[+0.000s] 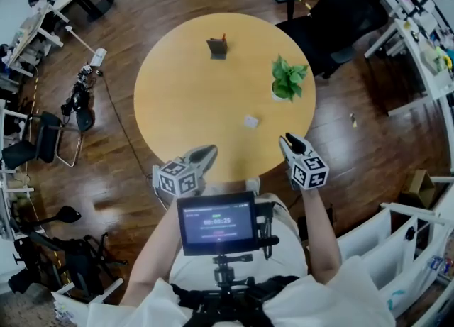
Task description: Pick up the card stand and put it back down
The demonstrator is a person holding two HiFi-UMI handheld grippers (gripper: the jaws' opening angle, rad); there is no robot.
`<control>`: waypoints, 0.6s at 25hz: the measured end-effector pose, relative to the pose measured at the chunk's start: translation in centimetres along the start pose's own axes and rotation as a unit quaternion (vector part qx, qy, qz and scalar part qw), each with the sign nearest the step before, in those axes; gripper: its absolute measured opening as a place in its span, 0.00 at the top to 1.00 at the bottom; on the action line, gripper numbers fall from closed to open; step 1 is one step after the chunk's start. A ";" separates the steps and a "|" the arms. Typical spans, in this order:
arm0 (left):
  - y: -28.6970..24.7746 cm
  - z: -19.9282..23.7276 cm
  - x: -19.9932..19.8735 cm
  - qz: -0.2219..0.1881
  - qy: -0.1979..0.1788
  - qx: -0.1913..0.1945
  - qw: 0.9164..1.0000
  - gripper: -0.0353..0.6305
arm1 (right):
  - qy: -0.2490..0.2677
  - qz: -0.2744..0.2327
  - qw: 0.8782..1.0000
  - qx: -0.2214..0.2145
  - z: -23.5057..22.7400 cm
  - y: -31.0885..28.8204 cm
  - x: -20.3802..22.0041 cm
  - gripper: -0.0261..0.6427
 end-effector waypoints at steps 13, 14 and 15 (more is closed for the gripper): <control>11.7 1.9 2.4 0.011 -0.073 0.052 0.996 0.92 | 0.014 -0.040 0.998 0.037 10.1 3.0 5.1 0.79; 12.3 1.9 2.7 0.011 -0.078 0.056 0.995 0.92 | 0.012 -0.048 0.998 0.038 10.8 3.2 5.6 0.79; 12.9 1.9 2.9 0.011 -0.082 0.060 0.995 0.92 | 0.010 -0.056 0.998 0.040 11.5 3.4 6.0 0.79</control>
Point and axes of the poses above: the fingertips, and each gripper's own axes: y backward along the fingers, z to its left, x out of its underside, the point moved 5 cm from there along y, backward along the fingers, and after that the axes turned 14 degrees about -y, right-handed, at the moved point
